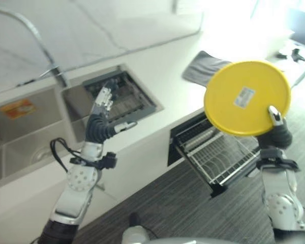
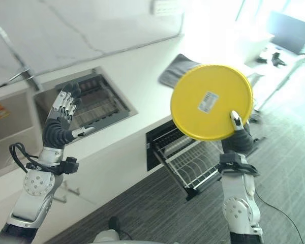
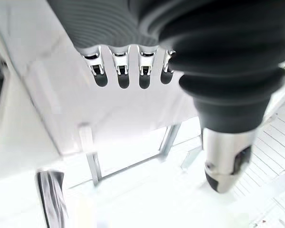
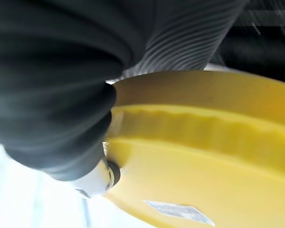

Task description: Place the dishes in the dishwasher.

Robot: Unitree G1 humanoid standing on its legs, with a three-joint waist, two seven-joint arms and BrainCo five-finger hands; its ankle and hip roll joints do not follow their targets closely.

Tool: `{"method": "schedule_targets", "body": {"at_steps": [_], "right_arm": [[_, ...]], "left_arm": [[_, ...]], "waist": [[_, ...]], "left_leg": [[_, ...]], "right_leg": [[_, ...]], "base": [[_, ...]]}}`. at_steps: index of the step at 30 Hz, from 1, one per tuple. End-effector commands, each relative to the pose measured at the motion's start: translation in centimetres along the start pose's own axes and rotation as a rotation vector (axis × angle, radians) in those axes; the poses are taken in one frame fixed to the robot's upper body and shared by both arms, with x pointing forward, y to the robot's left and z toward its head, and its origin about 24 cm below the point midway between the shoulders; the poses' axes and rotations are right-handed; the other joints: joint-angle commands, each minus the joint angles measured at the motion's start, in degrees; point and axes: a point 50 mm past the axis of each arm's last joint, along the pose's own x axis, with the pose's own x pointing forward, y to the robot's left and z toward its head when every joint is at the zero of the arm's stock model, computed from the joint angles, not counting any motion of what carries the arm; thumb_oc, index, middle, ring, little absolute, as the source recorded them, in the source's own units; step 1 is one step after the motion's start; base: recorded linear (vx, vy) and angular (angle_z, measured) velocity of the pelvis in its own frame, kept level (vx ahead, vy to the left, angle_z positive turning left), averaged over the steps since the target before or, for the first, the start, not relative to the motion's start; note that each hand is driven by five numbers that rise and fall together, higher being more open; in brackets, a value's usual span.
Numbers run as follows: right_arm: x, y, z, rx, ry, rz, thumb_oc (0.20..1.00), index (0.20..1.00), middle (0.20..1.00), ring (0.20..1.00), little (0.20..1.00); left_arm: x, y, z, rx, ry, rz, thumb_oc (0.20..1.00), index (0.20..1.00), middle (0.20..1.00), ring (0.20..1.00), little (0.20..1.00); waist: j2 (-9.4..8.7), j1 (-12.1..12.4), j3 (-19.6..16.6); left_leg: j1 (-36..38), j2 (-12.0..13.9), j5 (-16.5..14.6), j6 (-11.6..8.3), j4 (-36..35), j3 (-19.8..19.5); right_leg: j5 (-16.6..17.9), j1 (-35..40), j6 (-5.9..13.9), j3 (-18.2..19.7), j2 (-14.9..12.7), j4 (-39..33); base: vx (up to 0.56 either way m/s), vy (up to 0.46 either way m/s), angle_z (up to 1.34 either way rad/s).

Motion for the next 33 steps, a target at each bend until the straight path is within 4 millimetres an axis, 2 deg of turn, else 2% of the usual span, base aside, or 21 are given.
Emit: {"method": "schedule_targets", "body": {"at_steps": [1, 4, 6, 7, 8, 9, 10, 11, 14, 17, 19, 20, 23, 24, 25, 26, 27, 28, 30, 31, 33], "right_arm": [[1.0, 3.2, 1.9, 0.095, -0.12, 0.156, 0.2, 0.2, 0.2, 0.2, 0.2], [0.9, 3.0, 1.8, 0.085, -0.071, 0.185, 0.2, 0.2, 0.2, 0.2, 0.2], [1.3, 3.3, 1.7, 0.085, -0.048, 0.215, 0.2, 0.2, 0.2, 0.2, 0.2], [1.4, 3.4, 1.6, 0.082, -0.044, 0.219, 0.2, 0.2, 0.2, 0.2, 0.2], [1.6, 3.6, 1.3, 0.08, -0.036, 0.23, 0.2, 0.2, 0.2, 0.2, 0.2], [1.5, 3.8, 1.2, 0.075, -0.037, 0.232, 0.2, 0.2, 0.2, 0.2, 0.2], [1.5, 3.9, 1.0, 0.065, -0.042, 0.229, 0.2, 0.2, 0.2, 0.2, 0.2], [1.2, 4.7, 0.4, 0.054, -0.06, 0.221, 0.2, 0.2, 0.2, 0.2, 0.2], [1.1, 5.3, 0.1, 0.048, -0.073, 0.228, 0.2, 0.2, 0.2, 0.2, 0.2], [1.2, 5.2, 0.1, 0.078, -0.053, 0.234, 0.2, 0.2, 0.2, 0.2, 0.2], [1.1, 4.9, 0.5, 0.089, -0.063, 0.243, 0.2, 0.2, 0.2, 0.2, 0.2], [1.0, 5.2, 0.6, 0.099, -0.094, 0.248, 0.2, 0.2, 0.2, 0.2, 0.2], [0.5, 5.3, 0.8, 0.118, -0.145, 0.254, 0.2, 0.2, 0.2, 0.2, 0.2], [0.6, 5.3, 0.8, 0.119, -0.16, 0.252, 0.2, 0.2, 0.2, 0.2, 0.2], [0.8, 5.4, 1.1, 0.092, -0.204, 0.232, 0.2, 0.2, 0.2, 0.2, 0.2], [0.9, 5.4, 1.4, 0.074, -0.229, 0.215, 0.2, 0.2, 0.2, 0.2, 0.2], [1.0, 5.5, 1.9, 0.07, -0.265, 0.194, 0.2, 0.2, 0.2, 0.2, 0.2], [1.0, 5.6, 2.0, 0.081, -0.276, 0.188, 0.2, 0.2, 0.2, 0.2, 0.2], [0.8, 5.6, 2.3, 0.099, -0.299, 0.18, 0.2, 0.2, 0.2, 0.2, 0.2], [0.5, 5.3, 2.8, 0.1, -0.31, 0.165, 0.2, 0.2, 0.2, 0.2, 0.2], [0.5, 5.6, 3.0, 0.116, -0.317, 0.175, 0.2, 0.2, 0.2, 0.2, 0.2]], "left_arm": [[1.2, 0.8, 2.0, 0.072, -0.118, 0.009, 1.0, 1.0, 1.0, 1.0, 1.0], [0.5, 0.8, 1.5, 0.076, -0.097, 0.028, 1.0, 1.0, 1.0, 1.0, 1.0], [-0.1, 1.0, 1.1, 0.087, -0.084, 0.056, 1.0, 1.0, 1.0, 1.0, 1.0], [-0.3, 1.1, 1.0, 0.085, -0.077, 0.063, 1.0, 1.0, 1.0, 1.0, 1.0], [-0.8, 1.4, 0.9, 0.078, -0.067, 0.07, 1.0, 1.0, 1.0, 1.0, 1.0], [-0.9, 1.4, 0.9, 0.075, -0.064, 0.067, 1.0, 1.0, 1.0, 1.0, 1.0], [-1.1, 1.4, 0.9, 0.072, -0.06, 0.058, 1.0, 1.0, 1.0, 1.0, 1.0], [-0.9, 0.8, 0.9, 0.065, -0.062, 0.016, 1.0, 1.0, 1.0, 1.0, 1.0], [0.2, 0.0, 1.0, 0.067, -0.082, -0.012, 1.0, 1.0, 1.0, 1.0, 1.0], [0.7, -0.2, 0.8, 0.109, -0.077, 0.001, 1.0, 1.0, 1.0, 1.0, 1.0], [0.8, -0.1, 0.8, 0.099, -0.074, -0.004, 1.0, 1.0, 1.0, 1.0, 1.0], [0.8, -0.4, 0.9, 0.104, -0.081, -0.027, 1.0, 1.0, 1.0, 1.0, 1.0], [0.9, -0.8, 1.0, 0.132, -0.107, -0.084, 1.0, 1.0, 1.0, 1.0, 1.0], [1.3, -1.0, 1.1, 0.14, -0.124, -0.098, 1.0, 1.0, 1.0, 1.0, 1.0], [1.9, -1.1, 1.7, 0.136, -0.15, -0.112, 1.0, 1.0, 1.0, 1.0, 1.0], [2.0, -1.1, 1.9, 0.131, -0.156, -0.117, 1.0, 1.0, 1.0, 1.0, 1.0], [2.2, -1.2, 2.3, 0.121, -0.167, -0.122, 1.0, 1.0, 1.0, 1.0, 1.0], [2.3, -1.3, 2.4, 0.121, -0.168, -0.127, 1.0, 1.0, 1.0, 1.0, 1.0], [2.4, -1.3, 2.5, 0.13, -0.164, -0.145, 1.0, 1.0, 1.0, 1.0, 1.0], [2.4, -1.4, 2.5, 0.133, -0.157, -0.174, 1.0, 1.0, 1.0, 1.0, 1.0], [2.1, -1.7, 2.9, 0.143, -0.165, -0.187, 1.0, 1.0, 1.0, 1.0, 1.0]], "waist": [[-2.81, 1.8, -2.71], [-3.1, 0.58, -1.63], [-3.6, 0.49, -0.37], [-3.8, 0.77, 0.06], [-4.01, 1.58, 0.9], [-3.88, 2.07, 1.13], [-3.61, 2.42, 1.42], [-2.89, 2.68, 1.68], [-2.54, 2.11, 1.34], [-2.96, 2.45, 1.02], [-3.41, 2.83, 0.59], [-3.77, 3.41, 0.7], [-4.22, 3.39, 1.55], [-4.09, 3.65, 2.02], [-3.83, 4.45, 2.42], [-3.97, 4.56, 2.48], [-4.21, 4.13, 2.6], [-4.16, 3.58, 2.77], [-4.21, 2.16, 2.83], [-4.91, 1.69, 2.41], [-5.74, 2.27, 1.9]], "left_leg": [[-0.53, -2.4, -6.67, 0.84, 0.06, 0.65], [-1.43, 0.29, -5.25, -0.36, 1.29, -0.26], [-3.99, -0.03, -8.09, -0.18, 9.47, -2.63], [-5.22, -1.21, -9.71, 0.3, 12.79, -3.91], [-6.98, -5.08, -13.07, 1.9, 17.28, -5.55], [-8.1, -7.08, -13.18, 2.54, 18.18, -5.67], [-8.96, -9.07, -13.66, 3.12, 18.56, -4.48], [-9.67, -11.61, -12.43, 4.44, 15.82, 2.05], [-8.61, -12.08, -11.98, 5.09, 12.19, 6.0], [-7.14, -13.77, -11.7, 6.68, 10.73, 5.54], [-5.65, -13.83, -12.16, 7.78, 9.49, 5.63], [-4.54, -14.47, -12.54, 9.09, 7.91, 4.29], [-3.2, -13.81, -13.2, 9.84, 7.51, 1.94], [-2.96, -13.15, -13.15, 9.05, 7.71, 0.9], [-3.32, -12.46, -13.24, 7.64, 8.87, -1.54], [-3.26, -12.42, -13.41, 7.28, 8.97, -2.06], [-2.59, -12.01, -13.62, 6.46, 8.49, -3.15], [-1.54, -11.53, -14.26, 6.05, 8.15, -3.95], [-0.8, -10.47, -15.1, 6.02, 8.18, -6.5], [-1.42, -10.08, -15.71, 6.44, 8.99, -8.9], [-2.13, -8.84, -15.06, 5.88, 8.48, -9.59]], "right_leg": [[1.89, -2.58, 0.09, -2.93, -5.32, 0.04], [0.98, -4.46, -2.84, 0.17, -1.81, 0.04], [1.61, -5.9, -4.42, 2.61, -0.77, 0.04], [1.88, -6.07, -4.8, 3.27, -0.62, 0.04], [2.18, -5.98, -5.08, 4.12, -0.53, 0.04], [2.36, -5.84, -5.17, 4.39, -0.3, 0.04], [2.22, -5.23, -4.94, 4.21, -0.06, 0.04], [1.39, -3.25, -4.73, 2.57, 1.0, 0.04], [-0.89, -0.42, -4.77, 0.99, 2.22, 0.04], [-1.65, 0.57, -4.6, 0.54, 2.83, 1.14], [-3.73, -0.15, -4.46, -0.66, 3.28, 5.64], [-2.99, -2.85, -3.02, -2.03, 3.5, 14.93], [1.32, -12.21, -1.11, -3.57, -0.22, 28.13], [-0.13, -11.93, -1.88, -4.74, -1.97, 24.92], [-0.73, -8.84, -2.73, -4.82, -3.8, 14.7], [0.98, -8.57, -2.38, -4.25, -5.12, 11.86], [7.04, -8.93, -0.85, -1.99, -8.43, 6.08], [9.75, -8.95, 0.06, 0.21, -9.65, 3.9], [10.82, -10.46, 0.41, 7.5, -9.57, 3.22], [9.0, -9.91, 0.49, 11.52, -8.35, 3.45], [8.59, -8.48, 0.87, 9.96, -7.98, 1.67]], "base": [[-0.01, -0.404, -0.46], [0.0, -0.444, -0.23], [0.0, -0.322, -0.26], [0.06, -0.28, -0.54], [0.08, -0.215, -0.6], [0.12, -0.175, -0.46], [0.24, -0.107, -0.3], [0.26, -0.056, 0.04], [0.31, 0.072, 0.43], [0.26, 0.151, 0.2], [0.27, 0.147, -0.17], [0.21, 0.095, -0.17], [0.15, 0.003, -0.02], [0.14, -0.208, 0.53], [0.13, -0.255, 0.76], [0.14, -0.37, 0.84], [0.14, -0.325, 0.7], [0.17, -0.387, 0.66], [0.14, -0.394, 0.71], [0.09, -0.44, 0.81], [0.0, -0.522, 1.07]]}}
